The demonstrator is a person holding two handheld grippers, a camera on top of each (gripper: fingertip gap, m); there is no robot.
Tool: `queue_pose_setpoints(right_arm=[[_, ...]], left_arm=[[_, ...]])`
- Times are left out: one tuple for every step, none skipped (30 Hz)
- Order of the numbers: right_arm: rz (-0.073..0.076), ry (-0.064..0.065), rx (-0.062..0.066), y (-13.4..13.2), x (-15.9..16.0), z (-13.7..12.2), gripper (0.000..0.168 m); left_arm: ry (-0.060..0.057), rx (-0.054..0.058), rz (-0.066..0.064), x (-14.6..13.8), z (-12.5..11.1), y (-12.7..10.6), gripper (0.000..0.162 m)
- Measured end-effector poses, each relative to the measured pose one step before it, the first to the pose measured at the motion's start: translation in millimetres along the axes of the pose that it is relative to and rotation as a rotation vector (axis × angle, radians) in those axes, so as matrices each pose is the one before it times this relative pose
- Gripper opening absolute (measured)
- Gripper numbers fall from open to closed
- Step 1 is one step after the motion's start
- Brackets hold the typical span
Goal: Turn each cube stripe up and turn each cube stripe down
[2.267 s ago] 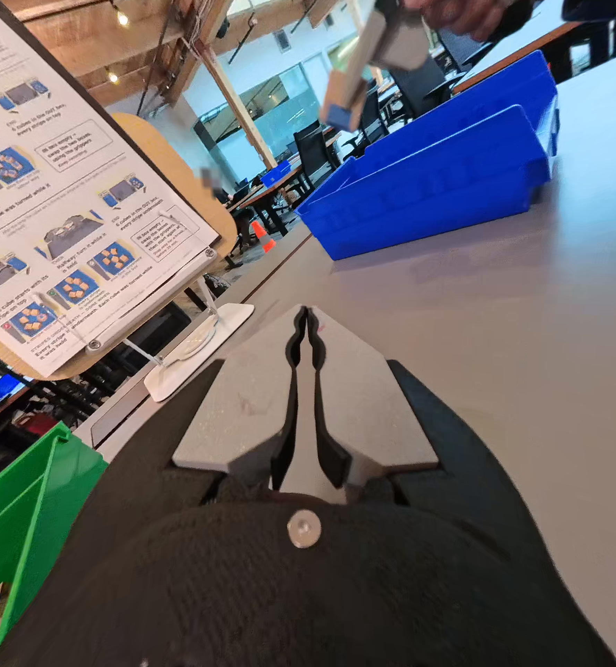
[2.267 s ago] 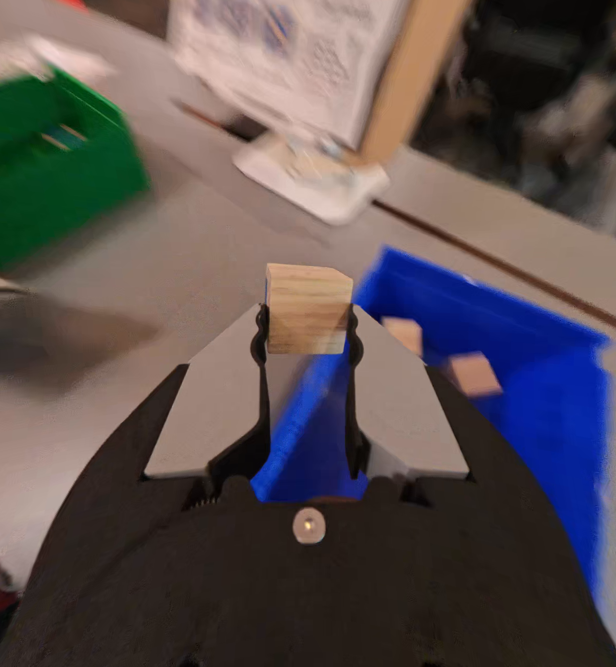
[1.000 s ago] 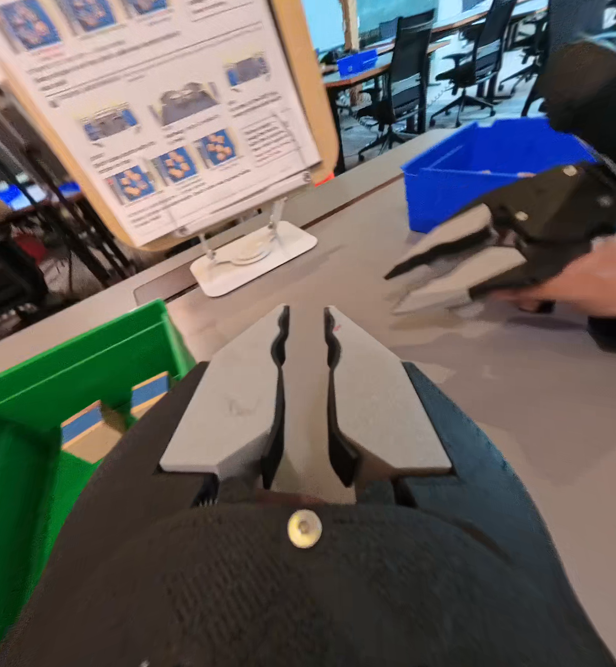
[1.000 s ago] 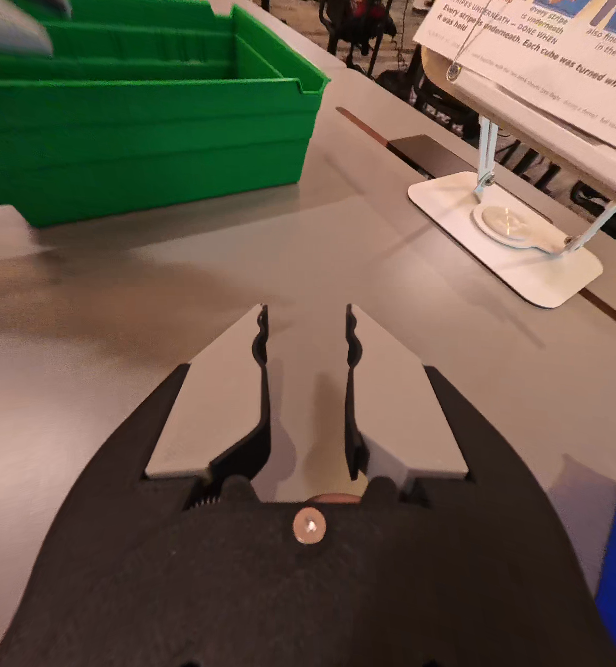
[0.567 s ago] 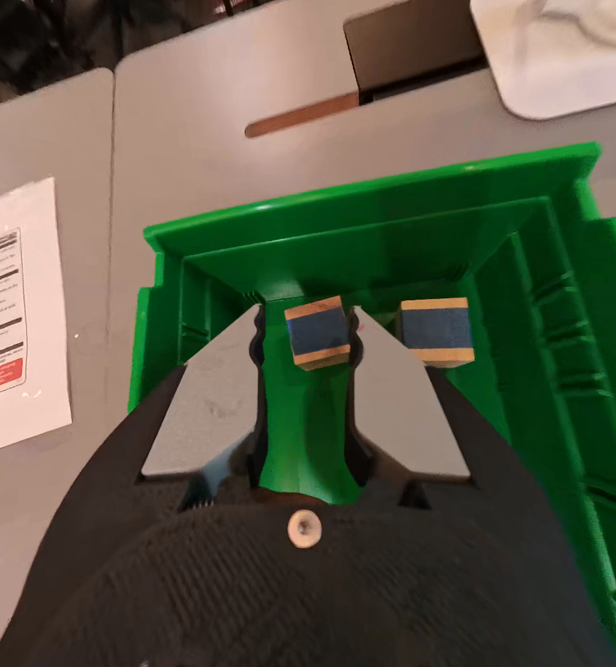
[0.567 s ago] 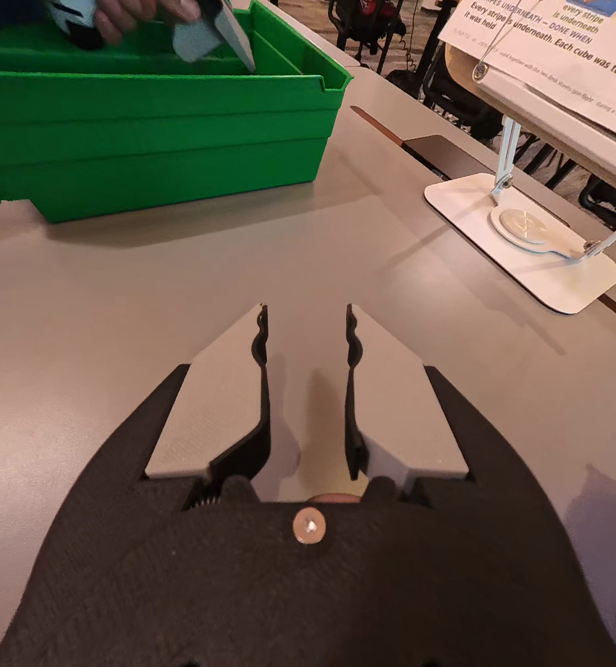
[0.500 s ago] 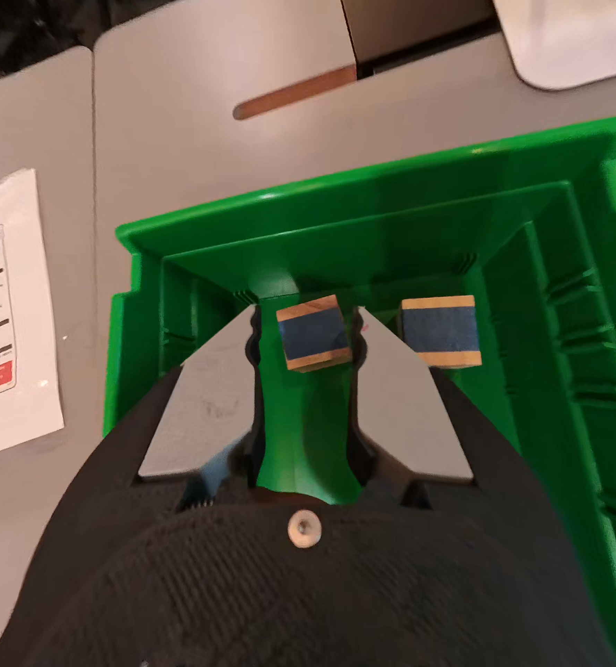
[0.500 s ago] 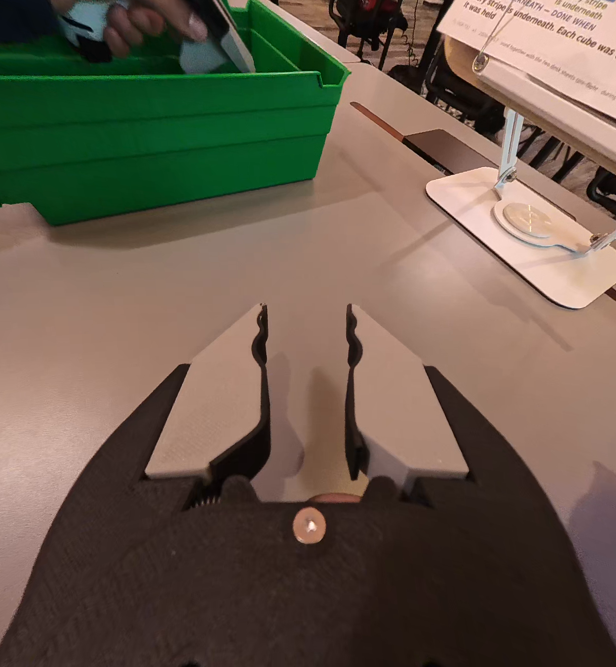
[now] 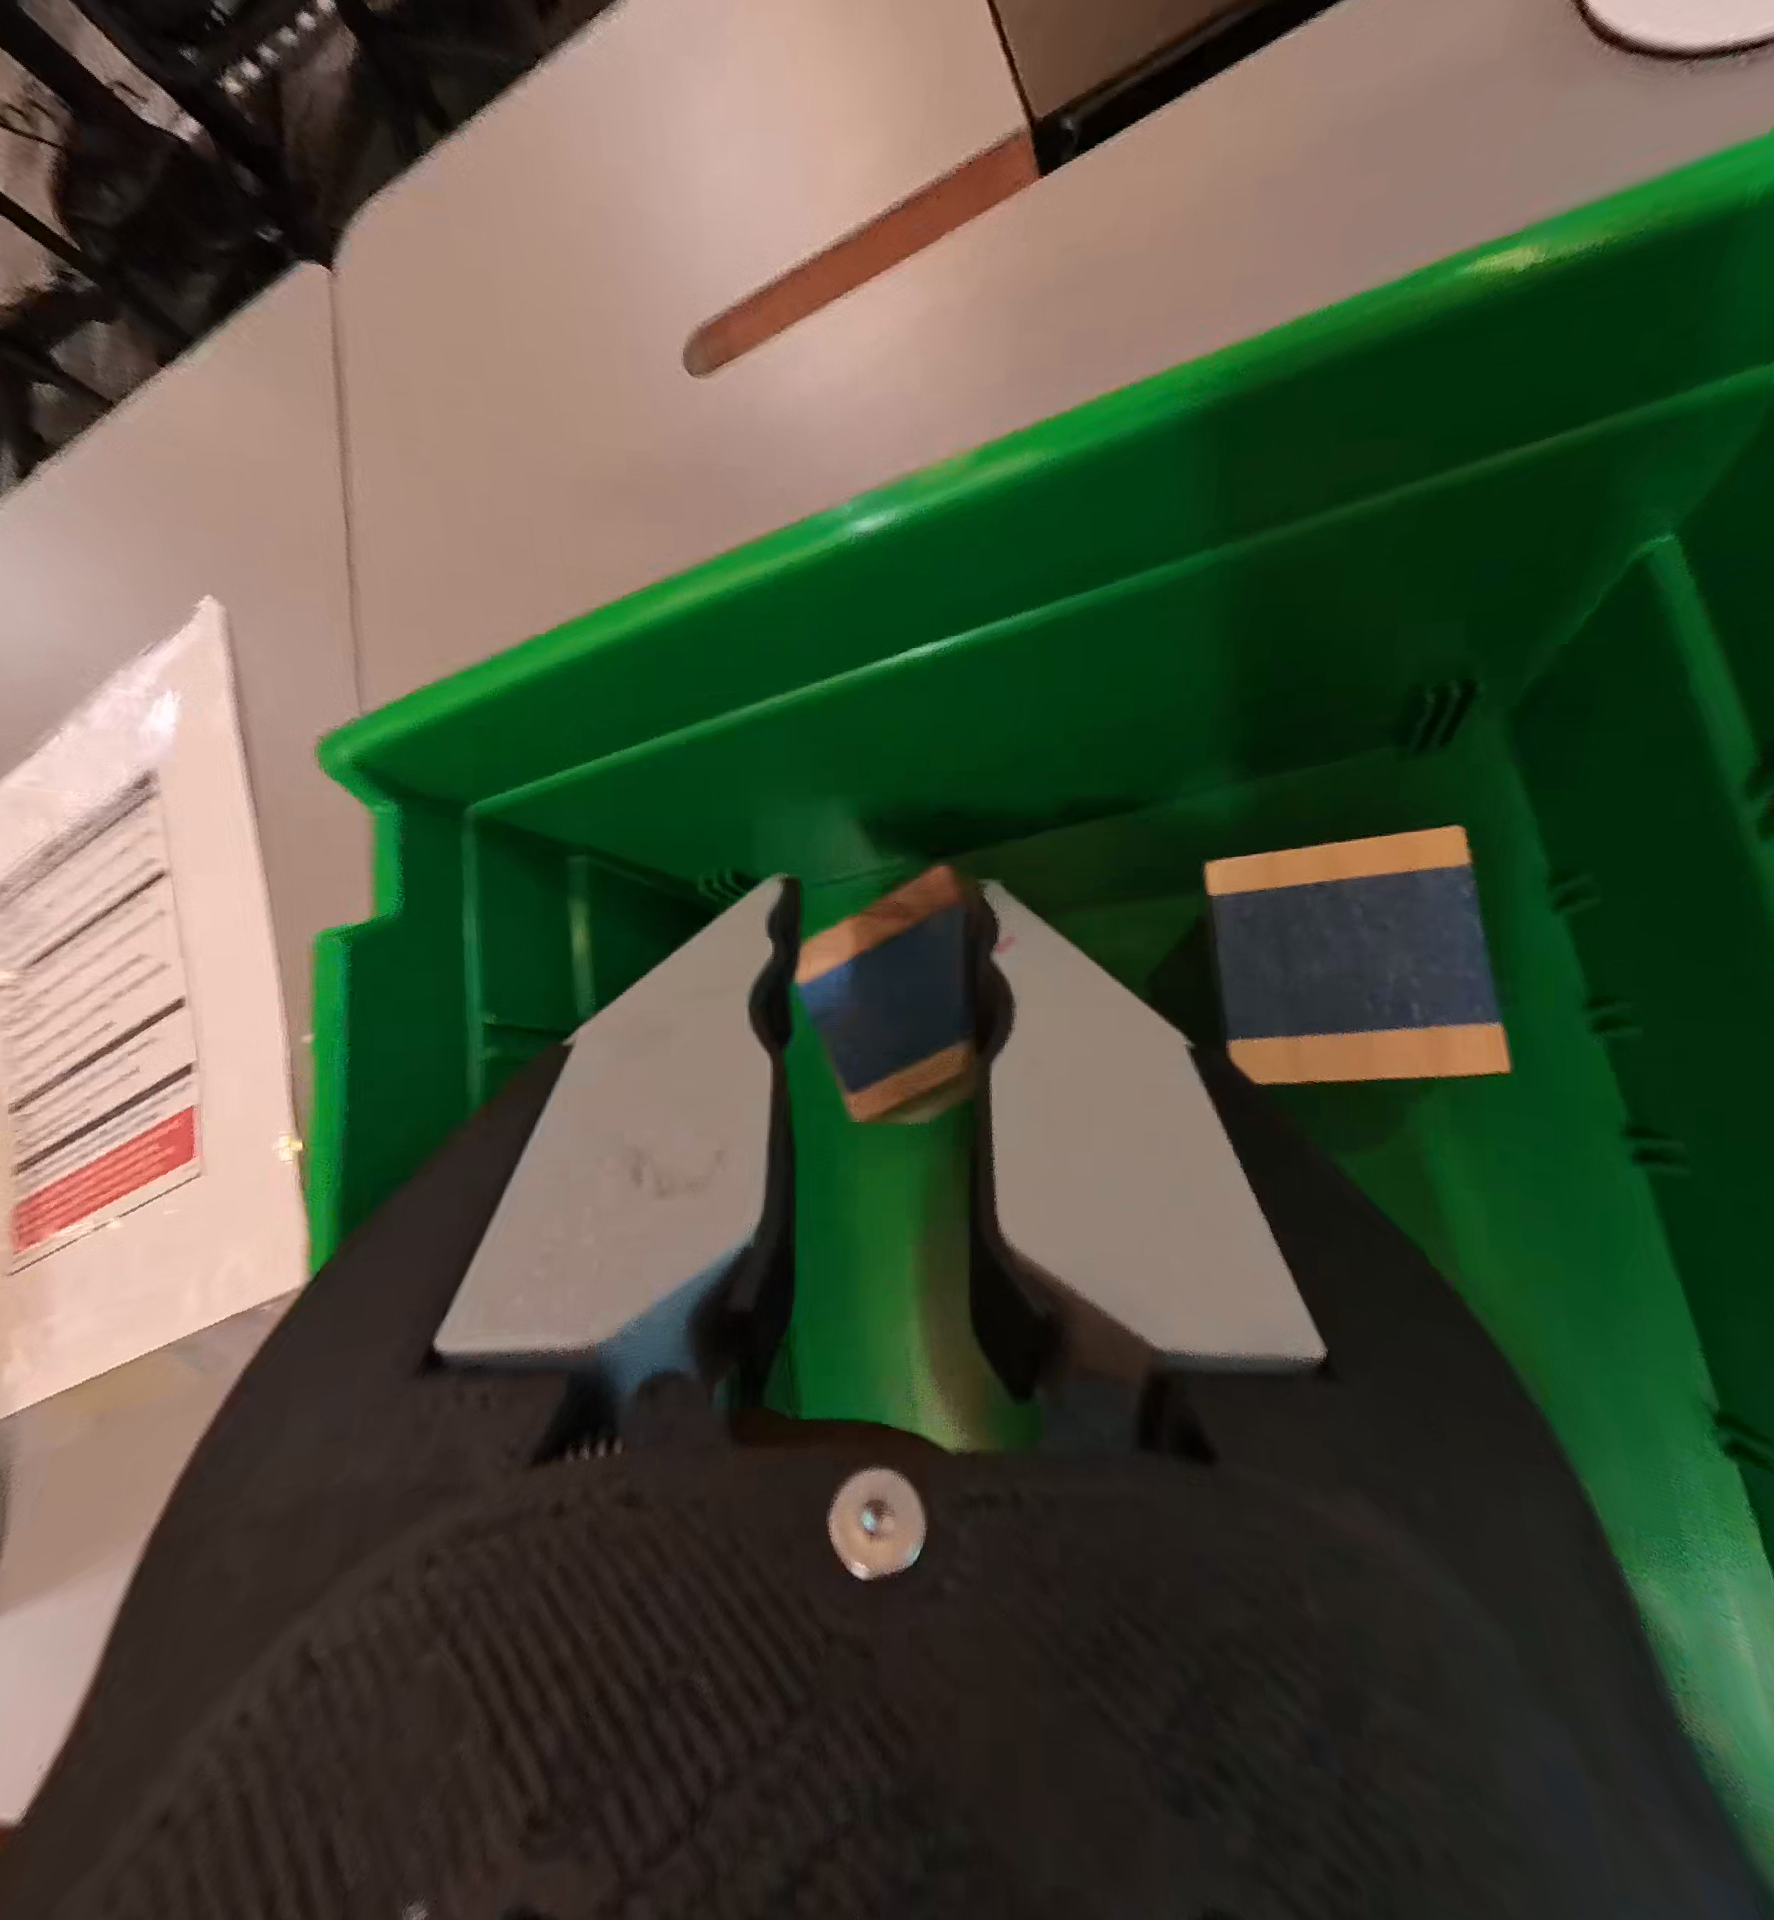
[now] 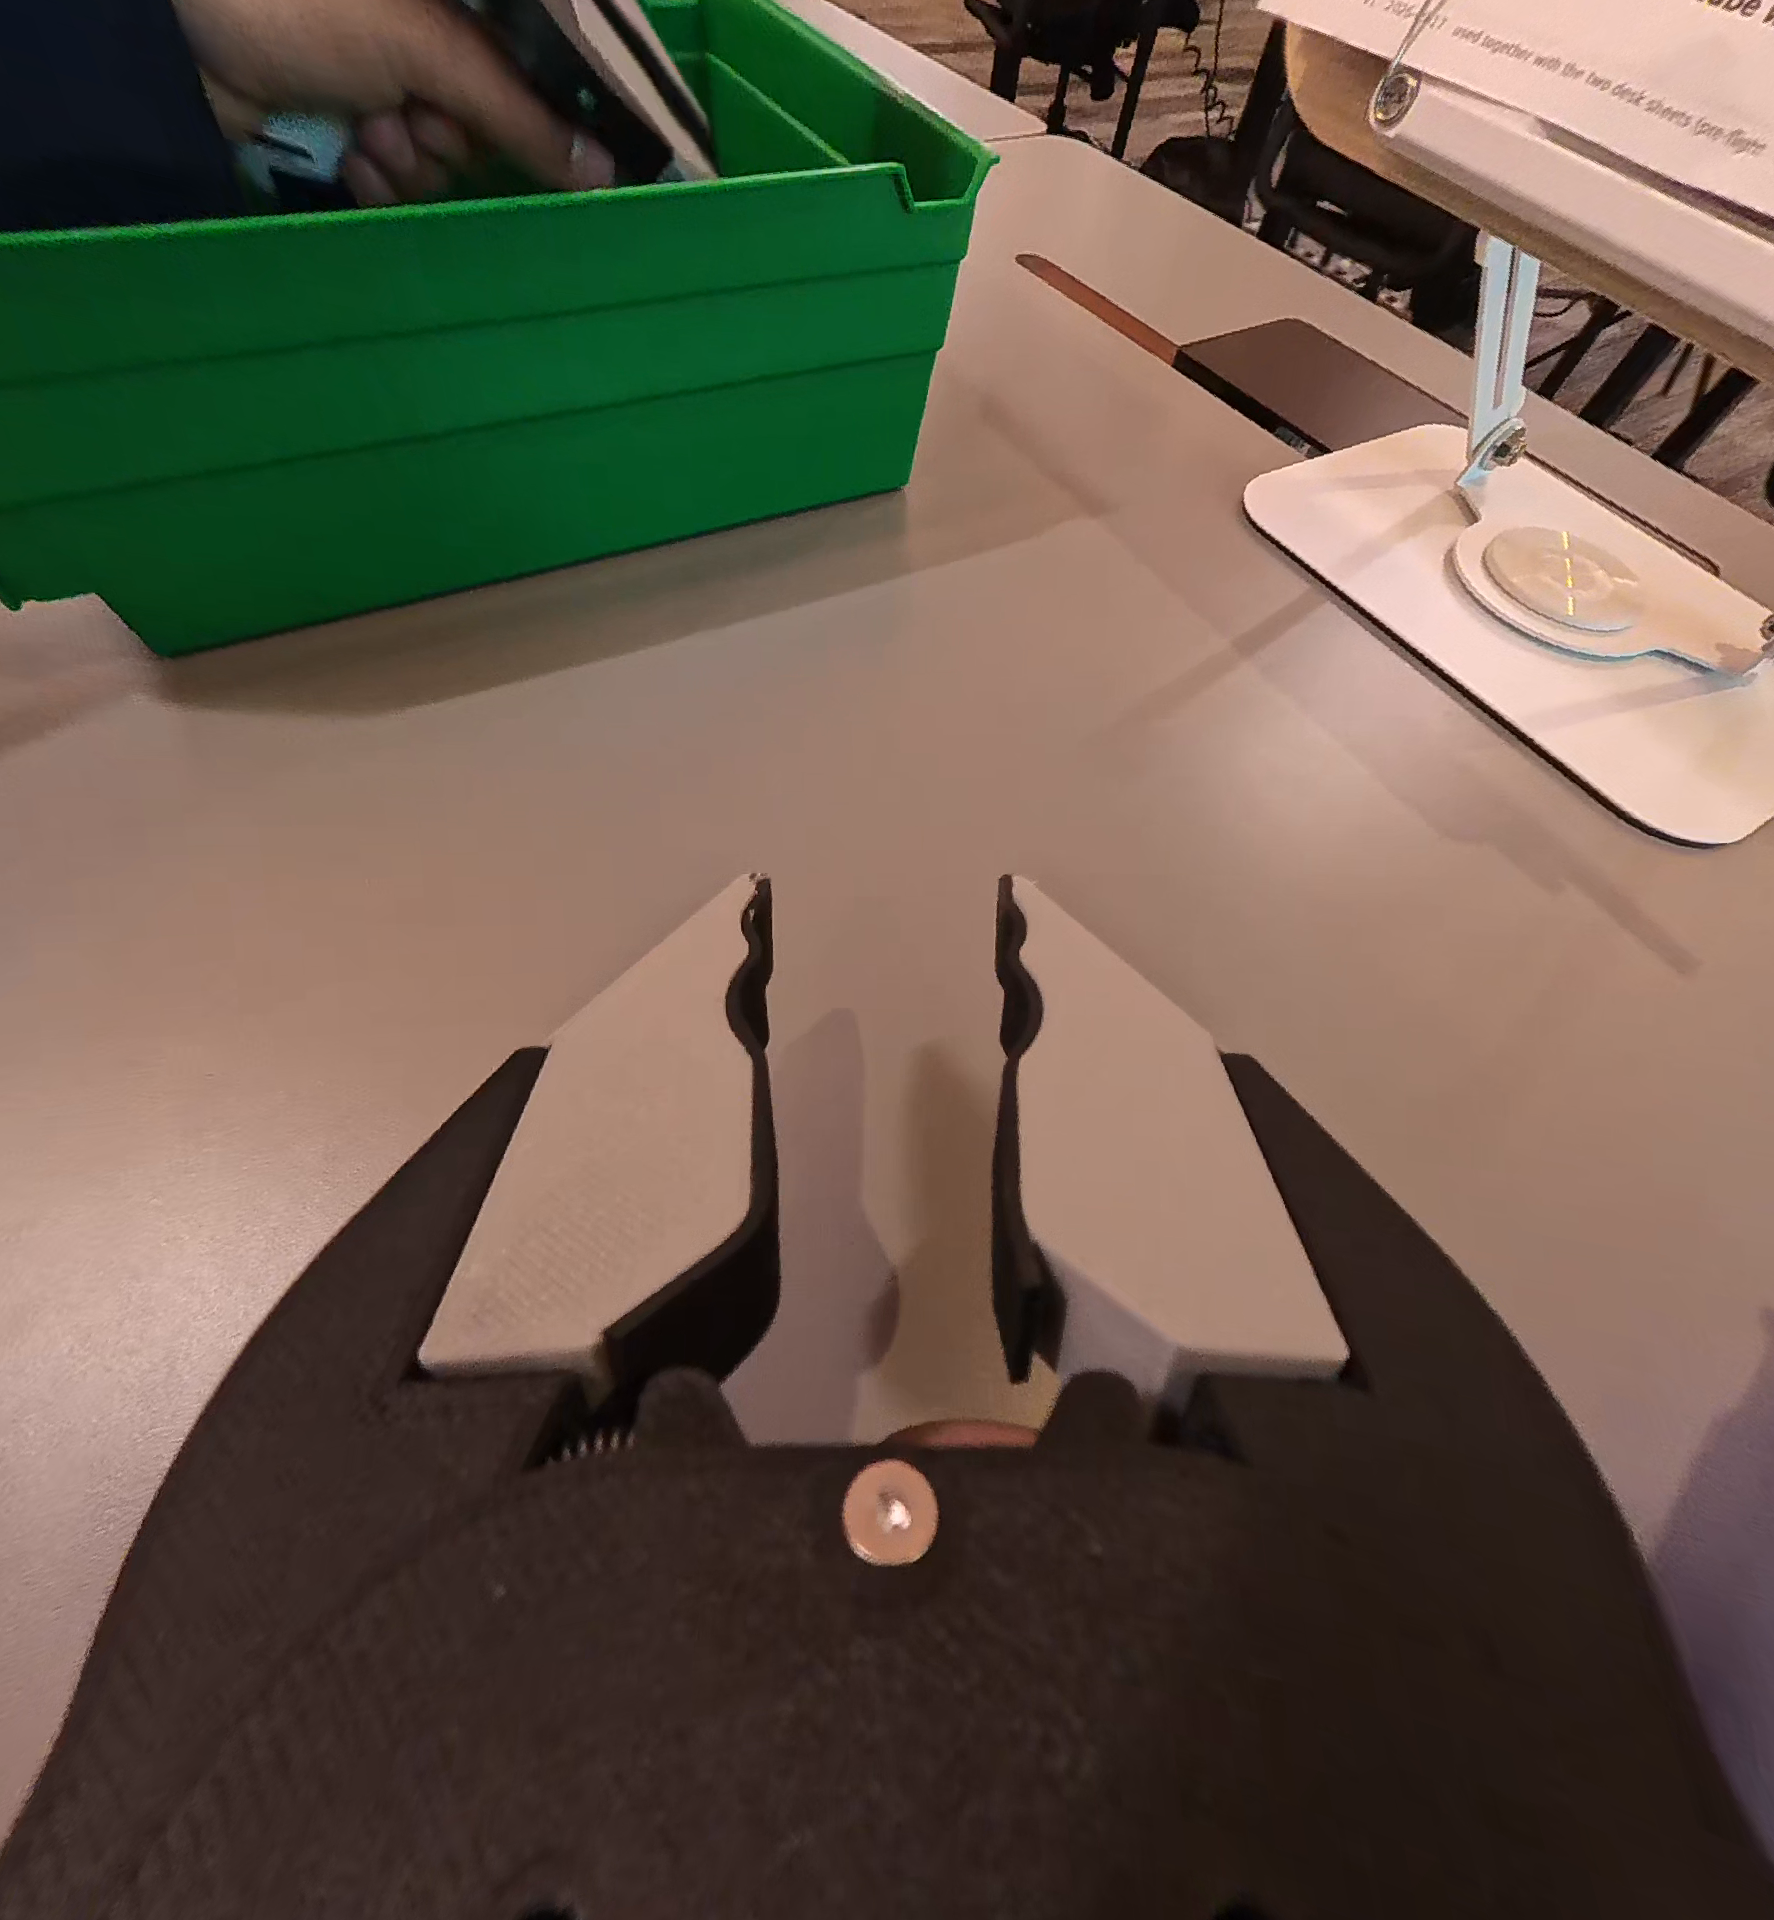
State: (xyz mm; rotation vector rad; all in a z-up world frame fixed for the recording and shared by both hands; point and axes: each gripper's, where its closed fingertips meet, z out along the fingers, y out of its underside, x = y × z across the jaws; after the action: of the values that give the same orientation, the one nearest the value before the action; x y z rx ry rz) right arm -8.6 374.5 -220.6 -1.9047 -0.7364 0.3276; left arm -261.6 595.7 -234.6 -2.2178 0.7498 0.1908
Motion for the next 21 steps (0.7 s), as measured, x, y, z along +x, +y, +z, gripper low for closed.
queue_pose_setpoints(right_arm=[[-0.0062, 0.0008, -0.0045, 0.79, -0.67, 0.66, 0.04], [-0.0052, -0.0008, -0.0039, 0.64, -0.87, 0.61, 0.04], [-0.0033, -0.0021, -0.0026, 0.41, -0.97, 0.62, 0.04], [-0.0015, -0.0024, -0.0012, 0.15, -0.87, 0.47, 0.04], [-0.0011, -0.0026, -0.0015, 0.21, -0.83, 0.64, 0.04], [-0.0018, -0.0013, -0.0014, 0.2, -0.62, 0.41, 0.04], [-0.0023, 0.0, -0.0013, 0.21, -0.3, 0.19, 0.04], [-0.0024, 0.0015, 0.0001, 0.03, 0.0, 0.07, 0.04], [-0.001, 0.0011, 0.0012, -0.05, 0.11, -0.18, 0.04], [0.0007, -0.0006, 0.0009, -0.04, 0.12, -0.26, 0.04], [0.0024, 0.0001, 0.0017, -0.31, 0.4, -0.26, 0.04], [0.0035, 0.0001, 0.0026, -0.26, 0.61, -0.24, 0.04], [0.004, -0.0013, 0.0015, -0.15, 0.43, -0.25, 0.04], [0.0039, -0.0017, 0.0006, -0.03, 0.29, -0.09, 0.04], [0.0024, -0.0017, 0.0005, 0.02, 0.03, -0.04, 0.04], [0.0004, -0.002, -0.0005, 0.13, -0.25, 0.08, 0.04], [-0.0014, -0.0006, -0.0012, 0.12, -0.31, 0.17, 0.04], [-0.0032, -0.0003, -0.001, 0.1, -0.48, 0.08, 0.04], [-0.004, -0.0005, -0.0017, 0.13, -0.61, 0.14, 0.04], [-0.004, -0.0003, -0.0019, 0.27, -0.65, 0.1, 0.04], [-0.0041, 0.0, -0.0006, -0.02, -0.42, -0.01, 0.04]], left_arm=[[-0.0214, 0.0128, 0.0011, -4.14, -2.83, -3.04, 0.032], [-0.0074, 0.0063, -0.0045, -2.99, -2.46, -2.29, 0.033], [0.0063, -0.0047, -0.0132, -1.43, -1.7, -0.71, 0.034], [0.0121, -0.0181, -0.0218, -0.84, -0.23, 1.63, 0.039], [0.0082, -0.0286, -0.0259, -1.53, 1.36, 3.58, 0.048], [0.0014, -0.027, -0.0234, -2.46, 2.55, 4.03, 0.053], [0.0068, -0.0004, -0.0272, -1.76, 1.75, 0.5, 0.051], [0.0112, -0.0009, -0.0314, -0.95, 1.66, 0.47, 0.051], [0.0171, 0.002, -0.0361, 0.4, 1.6, -0.15, 0.05], [0.0201, -0.0079, -0.0304, 1.73, 2.24, 1.19, 0.055], [0.0144, -0.0202, -0.0179, 1.89, 3.28, 3.44, 0.059], [0.0055, -0.021, -0.0058, 1.51, 3.58, 4.0, 0.061], [-0.0004, -0.0142, 0.0021, 1.17, 2.98, 3.12, 0.063], [-0.0018, -0.0037, 0.0031, 1.17, 2.13, 1.47, 0.063], [0.0008, -0.0002, 0.002, 1.08, 1.49, 0.77, 0.062], [0.0102, 0.0024, 0.0026, 2.04, 1.24, 0.05, 0.056], [0.0073, 0.0074, 0.0003, 1.46, 0.97, -0.59, 0.05], [-0.0031, 0.0054, 0.0061, -0.17, 0.64, -0.61, 0.049], [-0.0062, 0.0032, 0.0105, -0.09, 0.26, -0.23, 0.049], [-0.0039, 0.0022, 0.0128, 0.2, -0.16, -0.2, 0.048], [-0.0022, -0.002, 0.0104, 0.24, -0.53, 0.07, 0.048]])
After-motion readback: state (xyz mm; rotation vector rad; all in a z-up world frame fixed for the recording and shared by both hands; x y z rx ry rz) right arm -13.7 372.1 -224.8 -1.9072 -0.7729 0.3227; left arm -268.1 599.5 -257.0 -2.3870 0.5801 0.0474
